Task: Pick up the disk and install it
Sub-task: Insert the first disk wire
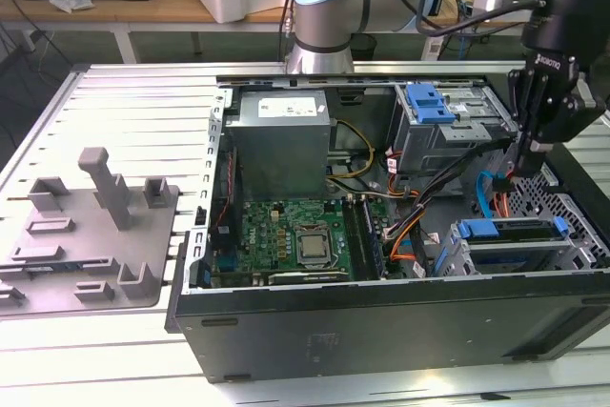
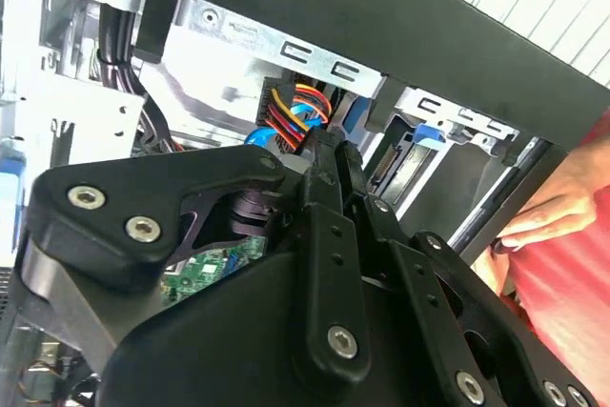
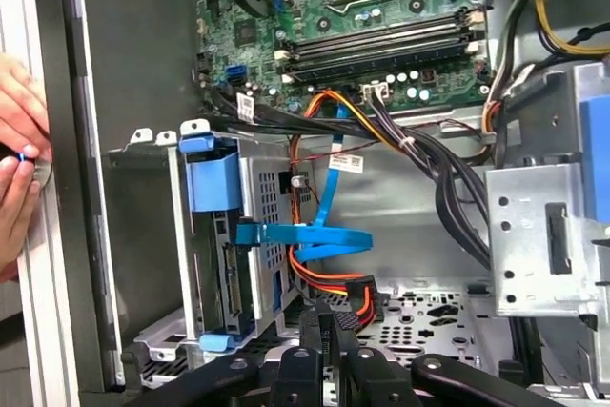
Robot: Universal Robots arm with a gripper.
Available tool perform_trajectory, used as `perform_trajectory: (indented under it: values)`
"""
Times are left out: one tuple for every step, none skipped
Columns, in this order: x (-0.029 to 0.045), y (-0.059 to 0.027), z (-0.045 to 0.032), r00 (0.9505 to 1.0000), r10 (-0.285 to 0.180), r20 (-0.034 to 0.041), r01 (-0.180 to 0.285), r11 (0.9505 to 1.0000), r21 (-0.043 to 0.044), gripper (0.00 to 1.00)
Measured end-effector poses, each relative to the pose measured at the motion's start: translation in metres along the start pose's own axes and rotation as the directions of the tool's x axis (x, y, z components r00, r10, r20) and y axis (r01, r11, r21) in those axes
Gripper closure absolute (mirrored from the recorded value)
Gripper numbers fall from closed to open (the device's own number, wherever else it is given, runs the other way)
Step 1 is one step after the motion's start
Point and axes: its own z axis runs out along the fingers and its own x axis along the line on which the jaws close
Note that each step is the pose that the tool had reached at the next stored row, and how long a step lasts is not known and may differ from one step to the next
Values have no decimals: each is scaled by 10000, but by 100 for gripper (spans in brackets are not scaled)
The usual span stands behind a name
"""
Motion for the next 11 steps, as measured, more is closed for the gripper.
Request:
perform_trajectory:
  values:
    - [13,12,3,10000,-94,5,94,9999,42,83]
    - [32,23,8,9999,-163,8,163,9998,83,83]
    - [50,27,14,9998,-180,17,180,9998,107,83]
    - [66,30,19,9998,-179,35,179,9998,125,83]
    - [94,36,28,9998,-171,100,169,9997,157,83]
    - [111,40,33,9998,-162,149,160,9997,178,83]
    - [124,45,38,9997,-155,190,151,9997,198,83]
    - [151,57,46,9995,-139,272,133,9996,243,83]
    - [165,64,50,9994,-130,317,122,9996,267,83]
    - [178,71,54,9993,-123,359,112,9995,288,83]
    - [196,79,59,9991,-112,412,99,9995,316,83]
